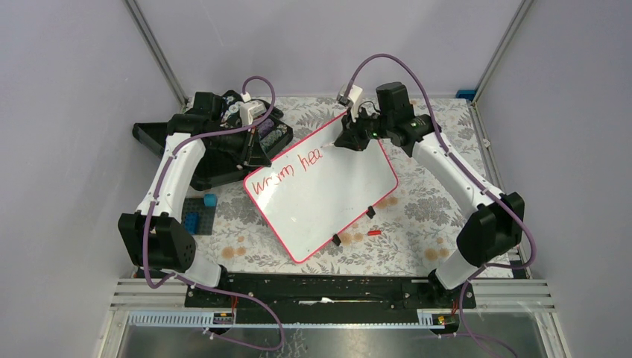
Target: Write a sentence on the whiteboard
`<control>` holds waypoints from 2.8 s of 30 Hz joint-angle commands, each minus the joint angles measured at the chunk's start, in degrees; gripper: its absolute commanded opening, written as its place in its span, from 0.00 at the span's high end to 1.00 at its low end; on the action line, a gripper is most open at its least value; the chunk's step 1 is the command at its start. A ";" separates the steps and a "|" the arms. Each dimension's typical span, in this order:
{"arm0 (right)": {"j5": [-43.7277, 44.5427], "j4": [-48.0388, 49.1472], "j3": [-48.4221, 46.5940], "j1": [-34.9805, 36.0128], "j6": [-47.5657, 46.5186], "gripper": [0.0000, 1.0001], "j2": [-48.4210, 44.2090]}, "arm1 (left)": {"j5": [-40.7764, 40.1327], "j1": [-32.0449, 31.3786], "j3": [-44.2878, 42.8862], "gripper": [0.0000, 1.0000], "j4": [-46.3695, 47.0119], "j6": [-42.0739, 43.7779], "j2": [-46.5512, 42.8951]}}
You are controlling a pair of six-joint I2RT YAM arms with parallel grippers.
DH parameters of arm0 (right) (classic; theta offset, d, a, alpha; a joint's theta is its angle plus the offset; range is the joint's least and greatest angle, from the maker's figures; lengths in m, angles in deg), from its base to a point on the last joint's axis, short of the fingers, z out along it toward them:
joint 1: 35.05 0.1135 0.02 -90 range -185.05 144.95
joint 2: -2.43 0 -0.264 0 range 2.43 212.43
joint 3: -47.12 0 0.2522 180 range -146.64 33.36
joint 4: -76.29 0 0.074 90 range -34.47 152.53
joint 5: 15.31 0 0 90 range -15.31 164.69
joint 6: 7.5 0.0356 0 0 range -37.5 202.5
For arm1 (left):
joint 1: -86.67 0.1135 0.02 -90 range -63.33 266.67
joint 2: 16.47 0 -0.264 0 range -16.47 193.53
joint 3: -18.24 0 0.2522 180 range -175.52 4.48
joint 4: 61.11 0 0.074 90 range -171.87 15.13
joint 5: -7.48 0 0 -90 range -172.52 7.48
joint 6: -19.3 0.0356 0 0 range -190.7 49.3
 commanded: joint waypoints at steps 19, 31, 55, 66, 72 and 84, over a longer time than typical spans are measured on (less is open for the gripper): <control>1.98 1.22 -4.29 0.94 -0.25 1.00 2.50 | 0.71 -0.94 1.23 1.00 0.19 1.76 -0.05; 4.64 0.97 -2.82 0.94 -1.62 1.00 1.47 | 0.93 -0.92 0.79 1.00 0.18 1.58 0.35; 4.44 0.94 5.35 0.85 -3.27 1.00 -3.78 | 1.10 -0.94 0.52 1.00 -0.47 1.87 0.34; 3.68 0.99 2.49 0.94 -2.12 1.00 -2.23 | 1.07 -0.94 0.77 1.00 -0.44 1.92 0.30; 3.98 0.98 0.56 0.93 -1.69 1.00 -0.83 | 1.07 -0.94 0.70 1.00 -0.46 2.02 0.34; 5.83 1.01 -1.90 0.94 -1.50 1.00 0.77 | 0.99 -0.94 1.13 1.00 -0.45 2.28 0.27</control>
